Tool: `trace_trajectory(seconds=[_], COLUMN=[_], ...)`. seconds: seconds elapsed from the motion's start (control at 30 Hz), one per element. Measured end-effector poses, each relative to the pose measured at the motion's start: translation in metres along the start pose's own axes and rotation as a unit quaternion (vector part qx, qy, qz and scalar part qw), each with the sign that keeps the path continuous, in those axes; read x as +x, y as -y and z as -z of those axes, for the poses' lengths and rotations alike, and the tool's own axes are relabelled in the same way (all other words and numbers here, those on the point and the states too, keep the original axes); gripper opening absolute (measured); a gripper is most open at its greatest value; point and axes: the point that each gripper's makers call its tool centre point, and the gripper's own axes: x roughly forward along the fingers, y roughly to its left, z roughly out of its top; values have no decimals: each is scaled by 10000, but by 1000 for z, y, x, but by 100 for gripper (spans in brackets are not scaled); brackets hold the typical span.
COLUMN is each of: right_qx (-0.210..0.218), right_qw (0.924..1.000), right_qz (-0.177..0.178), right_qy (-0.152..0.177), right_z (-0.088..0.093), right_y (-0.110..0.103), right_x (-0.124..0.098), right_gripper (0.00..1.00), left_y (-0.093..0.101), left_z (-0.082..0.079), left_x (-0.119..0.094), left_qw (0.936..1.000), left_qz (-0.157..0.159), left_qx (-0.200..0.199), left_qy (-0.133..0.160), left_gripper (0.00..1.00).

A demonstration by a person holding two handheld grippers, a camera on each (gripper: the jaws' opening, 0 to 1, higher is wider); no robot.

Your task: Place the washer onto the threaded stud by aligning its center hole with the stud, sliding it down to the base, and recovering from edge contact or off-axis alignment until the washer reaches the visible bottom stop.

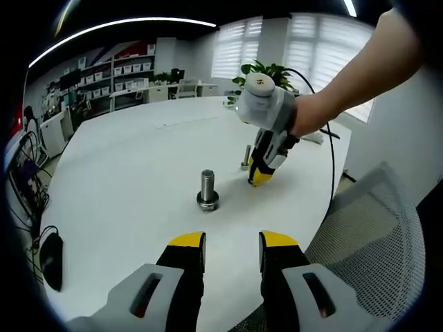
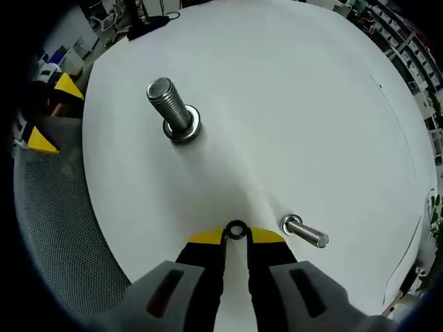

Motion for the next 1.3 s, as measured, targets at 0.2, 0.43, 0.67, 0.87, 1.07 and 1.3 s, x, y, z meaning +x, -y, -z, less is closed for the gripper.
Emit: trace_trajectory(seconds=[0.2, 0.43, 0.67, 0.87, 1.07, 1.3], right_qx=[-181, -169, -24, 128, 196, 136], right_qw=[9998, 9998, 9997, 9994, 9988, 9977], right_qz=[39, 15, 89, 163, 255, 371], right_qy=[15, 80, 236, 292, 376, 557], right_z=[2, 6, 5, 10, 9, -4], right_y=[-7, -6, 8, 20, 31, 40], right_x=[-2, -12, -28, -39, -48, -61], right_gripper=[13, 13, 13, 13, 13, 13], left_y=[0, 0, 2, 0, -1, -1], left_z=[1, 1, -1, -2, -2, -1], left_x=[0, 0, 0, -1, 0, 1], left_qw=[10000, 10000, 10000, 10000, 10000, 9999], left_qz=[-5, -16, 8, -47, -81, -93], left_qx=[-1, 1, 69, 54, 58, 84], left_qy=[-11, -21, -11, 8, 0, -27], left_gripper=[29, 29, 29, 29, 29, 29])
